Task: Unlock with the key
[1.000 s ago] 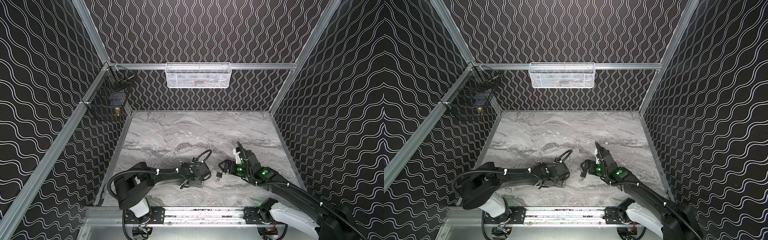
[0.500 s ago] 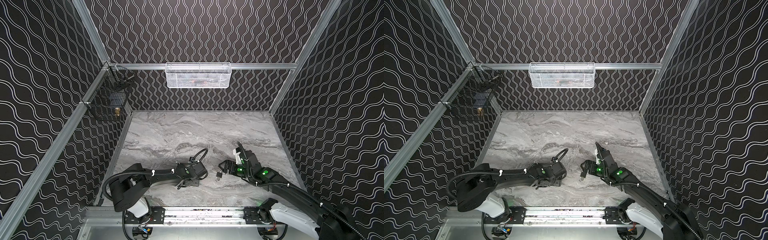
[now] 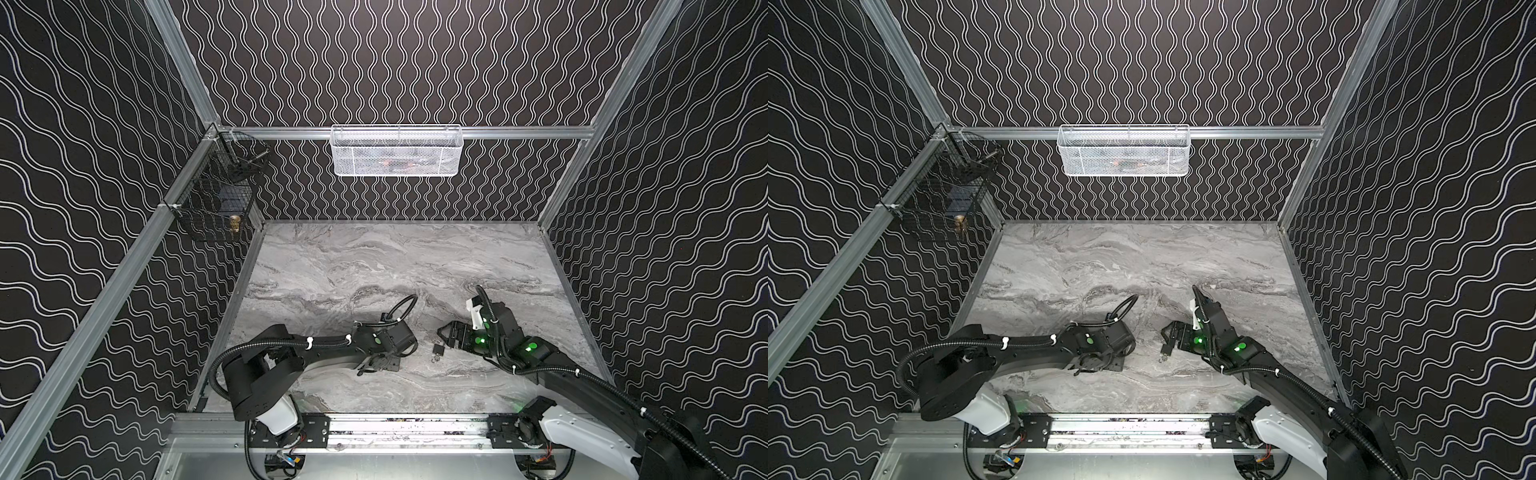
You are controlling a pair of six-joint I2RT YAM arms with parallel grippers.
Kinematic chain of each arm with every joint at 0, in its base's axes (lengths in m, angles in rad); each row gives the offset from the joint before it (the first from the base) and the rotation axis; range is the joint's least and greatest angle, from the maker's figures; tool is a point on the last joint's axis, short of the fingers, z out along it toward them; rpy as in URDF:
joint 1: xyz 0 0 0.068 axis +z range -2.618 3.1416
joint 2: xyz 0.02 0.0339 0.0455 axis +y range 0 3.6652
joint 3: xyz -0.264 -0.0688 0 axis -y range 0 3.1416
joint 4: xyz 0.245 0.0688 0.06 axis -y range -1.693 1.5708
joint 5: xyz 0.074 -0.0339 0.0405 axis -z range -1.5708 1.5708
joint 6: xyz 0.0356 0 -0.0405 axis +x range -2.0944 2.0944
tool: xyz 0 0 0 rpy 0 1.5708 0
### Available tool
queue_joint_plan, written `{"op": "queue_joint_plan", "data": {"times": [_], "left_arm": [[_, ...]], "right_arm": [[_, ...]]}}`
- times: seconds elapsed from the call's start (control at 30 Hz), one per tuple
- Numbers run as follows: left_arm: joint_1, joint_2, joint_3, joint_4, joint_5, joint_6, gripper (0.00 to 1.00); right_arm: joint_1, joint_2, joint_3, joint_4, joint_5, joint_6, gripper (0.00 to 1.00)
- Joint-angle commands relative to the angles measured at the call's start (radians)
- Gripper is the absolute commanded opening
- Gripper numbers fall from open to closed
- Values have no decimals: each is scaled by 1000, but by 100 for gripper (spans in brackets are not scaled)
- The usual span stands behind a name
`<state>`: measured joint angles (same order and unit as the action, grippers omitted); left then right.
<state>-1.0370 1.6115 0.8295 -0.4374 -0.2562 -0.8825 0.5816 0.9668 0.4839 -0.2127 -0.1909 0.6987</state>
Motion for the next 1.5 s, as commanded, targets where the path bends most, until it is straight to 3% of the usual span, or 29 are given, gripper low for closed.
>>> {"op": "queue_joint_plan", "data": {"times": [0.0, 0.37, 0.6, 0.7, 0.87, 1.0, 1.13, 1.23, 1.37, 1.47], "left_arm": [[5, 30, 0, -49, -2, 10, 61], [16, 117, -15, 10, 12, 36, 76], [18, 52, -7, -23, 15, 69, 87], [20, -23, 14, -26, 10, 92, 98], [29, -167, 59, -61, -69, 114, 98], [65, -307, 76, -110, -193, 142, 98], [236, -422, 75, -181, -372, 152, 99], [413, -464, 27, -164, -547, 184, 99], [639, -478, -79, -33, -660, 277, 99], [750, -486, -244, 325, -597, 510, 98]], "right_arm": [[0, -11, -3, 26, -6, 8, 92], [0, 22, -13, 71, -50, 7, 92], [0, 41, 9, 61, -49, -7, 92], [0, 26, 42, 21, -24, -29, 92], [-4, -31, 116, -78, 102, -77, 93], [-37, -73, 212, -187, 335, -118, 96], [-152, -119, 244, -188, 677, -148, 99], [-284, -153, 144, -5, 838, -193, 99], [-463, -107, 1, 228, 919, -241, 99], [-559, -20, -121, 495, 867, -314, 99]]}}
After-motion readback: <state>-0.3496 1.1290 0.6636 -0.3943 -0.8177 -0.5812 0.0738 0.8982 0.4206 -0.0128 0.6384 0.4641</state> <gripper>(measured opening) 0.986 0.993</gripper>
